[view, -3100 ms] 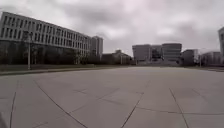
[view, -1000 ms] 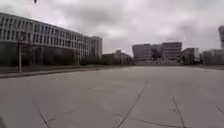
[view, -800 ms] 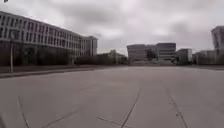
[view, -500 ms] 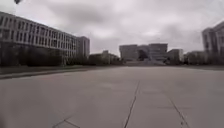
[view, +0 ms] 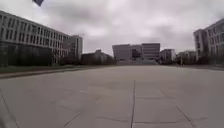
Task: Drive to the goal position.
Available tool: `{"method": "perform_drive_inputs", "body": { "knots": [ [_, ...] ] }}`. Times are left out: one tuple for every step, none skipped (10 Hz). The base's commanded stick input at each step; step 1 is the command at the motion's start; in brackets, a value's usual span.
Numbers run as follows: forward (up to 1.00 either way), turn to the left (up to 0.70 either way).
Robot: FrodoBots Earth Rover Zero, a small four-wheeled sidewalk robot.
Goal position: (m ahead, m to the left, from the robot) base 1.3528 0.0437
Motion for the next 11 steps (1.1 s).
{"method": "perform_drive_inputs", "body": {
  "knots": [
    [1.00, -0.03],
    [1.00, -0.09],
    [1.00, -0.22],
    [1.00, 0.00],
    [1.00, 0.00],
    [1.00, 0.00],
    [1.00, 0.00],
    [1.00, 0.00],
    [1.00, 0.00],
    [1.00, 0.00],
    [0.91, 0.00]
  ]
}}
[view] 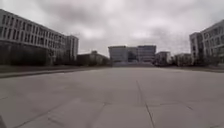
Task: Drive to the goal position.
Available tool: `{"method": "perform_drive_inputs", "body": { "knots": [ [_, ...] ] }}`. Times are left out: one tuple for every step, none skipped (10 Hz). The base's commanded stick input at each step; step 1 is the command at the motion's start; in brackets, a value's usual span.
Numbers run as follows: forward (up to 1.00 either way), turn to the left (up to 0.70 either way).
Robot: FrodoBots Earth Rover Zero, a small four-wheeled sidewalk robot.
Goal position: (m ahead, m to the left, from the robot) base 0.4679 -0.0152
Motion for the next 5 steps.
{"method": "perform_drive_inputs", "body": {
  "knots": [
    [0.33, 0.00],
    [0.04, 0.00],
    [0.00, 0.00],
    [0.00, 0.00],
    [0.00, 0.00]
  ]
}}
